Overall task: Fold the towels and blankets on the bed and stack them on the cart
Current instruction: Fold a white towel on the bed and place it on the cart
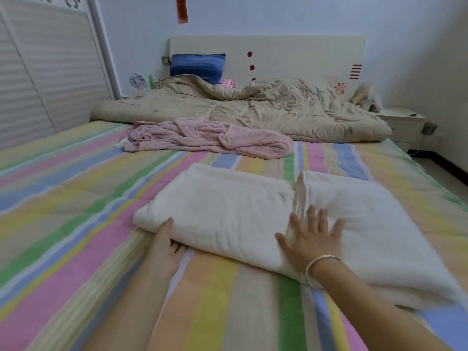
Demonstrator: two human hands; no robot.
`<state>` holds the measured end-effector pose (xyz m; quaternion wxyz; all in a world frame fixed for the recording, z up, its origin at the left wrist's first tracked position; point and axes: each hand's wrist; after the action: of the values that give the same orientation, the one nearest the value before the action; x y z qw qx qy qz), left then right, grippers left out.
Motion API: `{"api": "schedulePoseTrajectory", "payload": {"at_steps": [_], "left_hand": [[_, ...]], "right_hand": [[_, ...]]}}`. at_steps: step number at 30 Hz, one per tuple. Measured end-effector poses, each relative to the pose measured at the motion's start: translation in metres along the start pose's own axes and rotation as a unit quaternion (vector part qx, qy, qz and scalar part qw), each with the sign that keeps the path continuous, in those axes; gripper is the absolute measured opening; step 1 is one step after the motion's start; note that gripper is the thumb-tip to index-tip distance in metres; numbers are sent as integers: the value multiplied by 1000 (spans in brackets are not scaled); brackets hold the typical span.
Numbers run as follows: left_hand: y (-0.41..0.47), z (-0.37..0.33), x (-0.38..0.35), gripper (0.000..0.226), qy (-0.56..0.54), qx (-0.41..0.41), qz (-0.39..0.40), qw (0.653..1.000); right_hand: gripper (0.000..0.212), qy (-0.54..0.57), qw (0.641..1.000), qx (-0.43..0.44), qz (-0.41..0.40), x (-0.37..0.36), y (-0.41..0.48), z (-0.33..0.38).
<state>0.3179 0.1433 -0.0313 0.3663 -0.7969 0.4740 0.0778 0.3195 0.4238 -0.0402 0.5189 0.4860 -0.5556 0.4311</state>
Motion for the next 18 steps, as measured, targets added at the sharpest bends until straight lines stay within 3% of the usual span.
{"api": "schedulePoseTrajectory", "payload": {"at_steps": [5,9,11,14,16,17,18], "left_hand": [[10,-3,-10,57,-30,25,16,999],[4,-7,-35,48,-57,28,73,995],[2,-9,-55,47,-34,12,64,997],[-8,-7,-95,46,26,-66,31,997],[-22,-2,-128,47,114,-164,17,980],[-34,3,-146,47,174,-225,32,958],[-47,11,-161,47,238,-285,58,927]], "right_hand": [[78,5,1000,-5,-11,-7,-2,3],[78,2,1000,-7,-14,-8,-1,3],[77,6,1000,-10,-12,-7,-2,3],[75,69,998,-7,-5,-4,-3,-1],[75,161,987,2,-13,1,-5,-11],[71,247,969,2,-22,7,-4,-19],[64,380,925,-3,-18,15,-7,-27]]}}
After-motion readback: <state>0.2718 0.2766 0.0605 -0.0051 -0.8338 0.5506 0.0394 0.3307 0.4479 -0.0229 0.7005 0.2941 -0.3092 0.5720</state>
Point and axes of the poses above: each hand's wrist, its own y-axis towards the middle knuckle, its own x-axis out of the back of the hand, z = x × y, and after that the axes turned 3 degrees about y, right-handed
